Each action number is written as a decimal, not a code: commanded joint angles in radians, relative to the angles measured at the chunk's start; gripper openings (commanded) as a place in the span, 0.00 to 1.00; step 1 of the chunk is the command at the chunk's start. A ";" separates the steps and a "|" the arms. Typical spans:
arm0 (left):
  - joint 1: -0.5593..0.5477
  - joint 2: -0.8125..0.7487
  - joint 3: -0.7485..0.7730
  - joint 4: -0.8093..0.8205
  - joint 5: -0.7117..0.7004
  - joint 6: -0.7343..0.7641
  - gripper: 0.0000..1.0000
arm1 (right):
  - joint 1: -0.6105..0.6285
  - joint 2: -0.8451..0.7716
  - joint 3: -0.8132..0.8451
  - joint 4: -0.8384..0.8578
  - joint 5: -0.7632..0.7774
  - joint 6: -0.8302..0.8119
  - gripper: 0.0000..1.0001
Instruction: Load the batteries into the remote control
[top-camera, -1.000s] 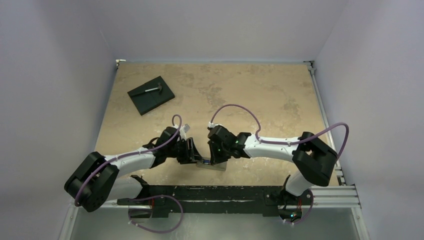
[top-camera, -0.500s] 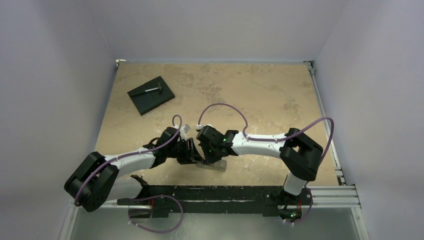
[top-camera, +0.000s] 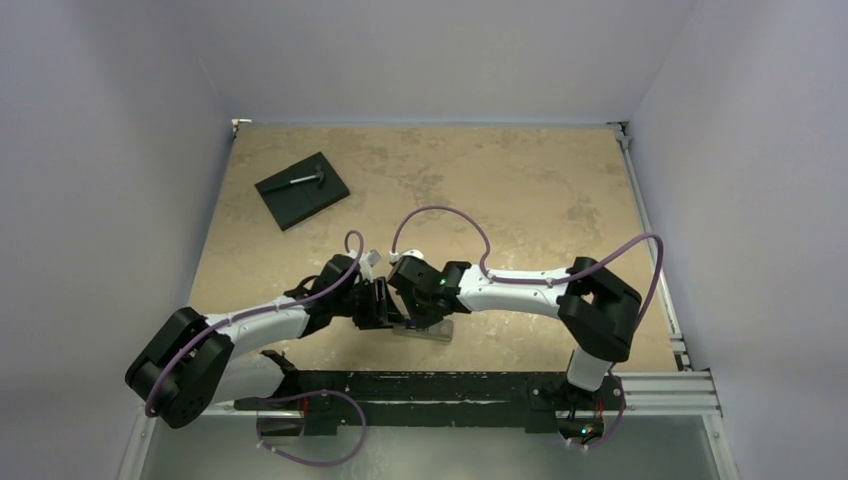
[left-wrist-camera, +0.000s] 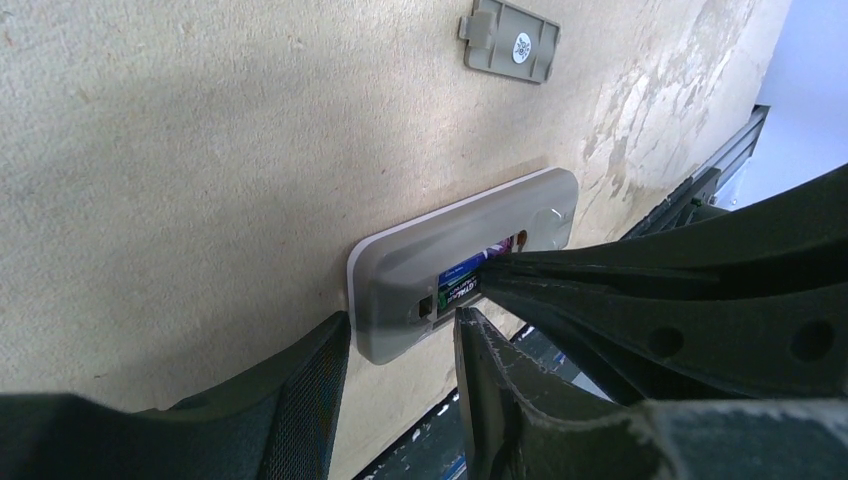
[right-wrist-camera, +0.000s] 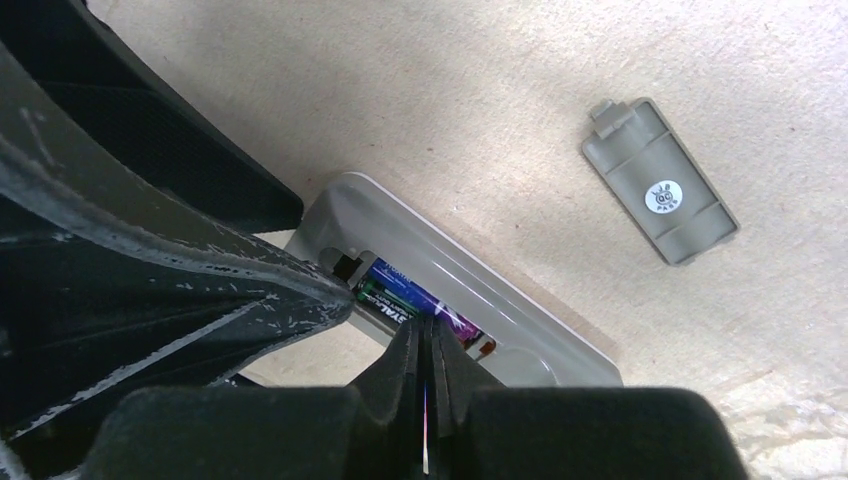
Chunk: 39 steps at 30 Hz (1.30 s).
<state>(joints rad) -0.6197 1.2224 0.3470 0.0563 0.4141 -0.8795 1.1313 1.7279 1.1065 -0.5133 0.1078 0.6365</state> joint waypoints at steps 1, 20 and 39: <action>-0.007 -0.028 0.026 -0.015 -0.014 0.031 0.42 | 0.005 -0.058 0.047 -0.050 0.049 0.020 0.07; -0.009 -0.061 0.090 -0.185 -0.060 0.073 0.46 | -0.069 -0.198 0.012 -0.033 0.215 -0.178 0.54; -0.008 -0.155 0.180 -0.354 -0.140 0.062 0.56 | -0.167 -0.059 0.063 0.072 -0.010 -0.495 0.48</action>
<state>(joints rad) -0.6243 1.0931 0.4862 -0.2646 0.2996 -0.8253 0.9730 1.6321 1.1194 -0.4805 0.1322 0.2108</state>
